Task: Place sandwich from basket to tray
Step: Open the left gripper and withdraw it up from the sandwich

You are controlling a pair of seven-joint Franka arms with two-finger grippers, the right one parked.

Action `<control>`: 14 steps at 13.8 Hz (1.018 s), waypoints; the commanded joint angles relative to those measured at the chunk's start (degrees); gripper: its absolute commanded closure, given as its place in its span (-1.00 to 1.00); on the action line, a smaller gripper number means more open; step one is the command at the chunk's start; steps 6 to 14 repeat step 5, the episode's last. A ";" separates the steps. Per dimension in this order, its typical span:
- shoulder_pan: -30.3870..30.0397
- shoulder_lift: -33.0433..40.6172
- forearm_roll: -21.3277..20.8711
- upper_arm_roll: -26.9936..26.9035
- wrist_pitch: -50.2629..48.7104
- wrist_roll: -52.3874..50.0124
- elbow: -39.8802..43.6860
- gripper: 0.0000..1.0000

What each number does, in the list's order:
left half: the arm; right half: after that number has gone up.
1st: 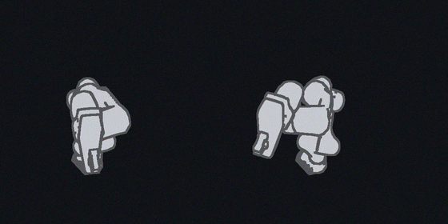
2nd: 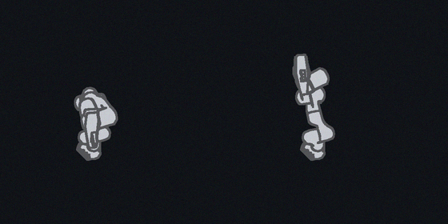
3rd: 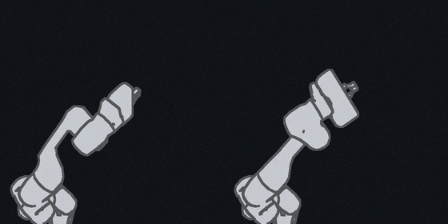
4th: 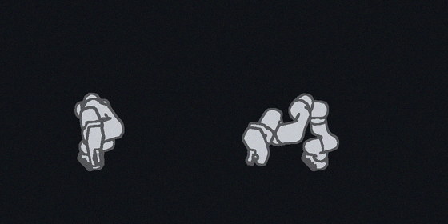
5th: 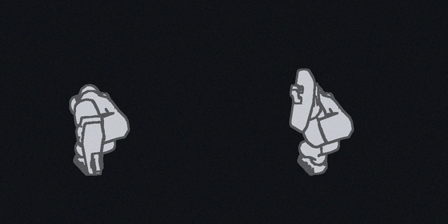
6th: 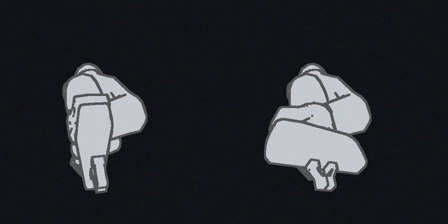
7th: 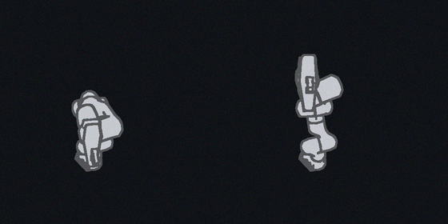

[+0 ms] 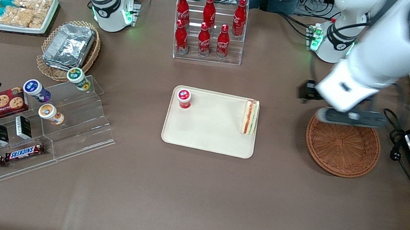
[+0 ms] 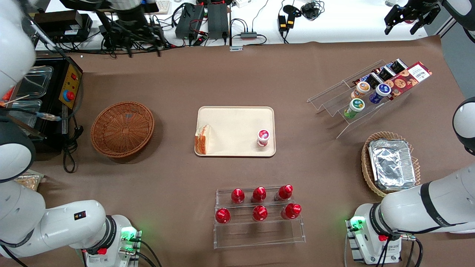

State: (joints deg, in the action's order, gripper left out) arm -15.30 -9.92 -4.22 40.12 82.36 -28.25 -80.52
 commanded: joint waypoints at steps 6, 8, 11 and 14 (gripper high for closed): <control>16.35 4.12 4.48 -27.11 -0.01 18.22 -2.54 -1.00; 16.35 4.12 4.48 -27.11 -0.01 18.22 -2.54 -1.00; 16.35 4.12 4.48 -27.11 -0.01 18.22 -2.54 -1.00; 16.35 4.12 4.48 -27.11 -0.01 18.22 -2.54 -1.00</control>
